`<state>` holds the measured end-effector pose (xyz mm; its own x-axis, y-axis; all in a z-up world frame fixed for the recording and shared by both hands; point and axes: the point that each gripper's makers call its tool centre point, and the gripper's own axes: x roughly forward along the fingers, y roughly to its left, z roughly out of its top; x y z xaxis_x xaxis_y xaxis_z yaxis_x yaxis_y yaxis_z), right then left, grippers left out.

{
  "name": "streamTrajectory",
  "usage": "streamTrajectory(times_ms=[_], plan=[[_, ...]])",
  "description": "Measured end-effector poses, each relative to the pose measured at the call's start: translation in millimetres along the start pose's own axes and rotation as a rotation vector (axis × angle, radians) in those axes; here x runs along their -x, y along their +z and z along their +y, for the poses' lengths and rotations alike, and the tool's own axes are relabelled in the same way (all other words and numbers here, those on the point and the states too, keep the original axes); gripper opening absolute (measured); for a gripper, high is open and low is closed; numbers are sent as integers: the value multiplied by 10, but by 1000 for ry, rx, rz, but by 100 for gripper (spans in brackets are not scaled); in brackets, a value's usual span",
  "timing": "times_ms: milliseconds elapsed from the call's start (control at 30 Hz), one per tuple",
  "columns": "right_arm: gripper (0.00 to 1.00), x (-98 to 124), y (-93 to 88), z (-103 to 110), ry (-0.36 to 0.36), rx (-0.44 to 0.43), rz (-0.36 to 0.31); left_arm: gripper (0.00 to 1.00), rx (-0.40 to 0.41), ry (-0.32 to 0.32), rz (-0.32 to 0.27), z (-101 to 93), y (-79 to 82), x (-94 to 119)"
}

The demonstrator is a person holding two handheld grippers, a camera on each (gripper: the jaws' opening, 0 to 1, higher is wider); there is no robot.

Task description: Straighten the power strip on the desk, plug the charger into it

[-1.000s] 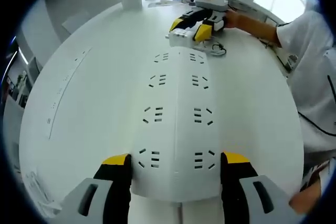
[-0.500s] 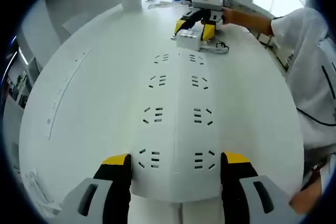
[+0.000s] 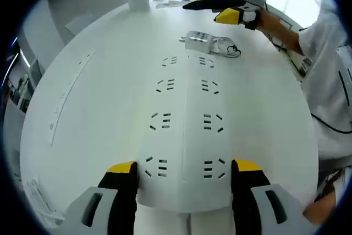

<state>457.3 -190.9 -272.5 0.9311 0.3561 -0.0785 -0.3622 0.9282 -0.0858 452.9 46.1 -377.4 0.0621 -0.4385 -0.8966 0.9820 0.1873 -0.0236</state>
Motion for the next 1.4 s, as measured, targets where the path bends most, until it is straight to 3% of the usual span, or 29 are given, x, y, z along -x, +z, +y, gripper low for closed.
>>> streamTrajectory(times_ms=[133,267,333,433,600,833,1067,1400], plan=[[55,-43,-135,62,-192,19,35,70,-1,-1,-9,31,-9,8],[52,-127,-235,97,-301,42,70,70,-1,0,-8,12,-2,3],[49,-186,-274,146,-304,53,75,70,-2,0,-9,4,1,0],[32,-300,-315,215,-262,131,83,70,-1,-1,-11,-5,6,-2],[41,-347,-594,236,-257,64,185,70,-2,-1,-12,-15,13,-4],[35,-353,-661,249,-239,20,203,70,-3,-2,-14,-22,15,-4],[33,-319,-667,267,-216,43,209,70,-4,-3,-19,-24,9,-2],[28,-271,-682,230,-194,8,212,70,-6,-5,-27,-27,9,-2]])
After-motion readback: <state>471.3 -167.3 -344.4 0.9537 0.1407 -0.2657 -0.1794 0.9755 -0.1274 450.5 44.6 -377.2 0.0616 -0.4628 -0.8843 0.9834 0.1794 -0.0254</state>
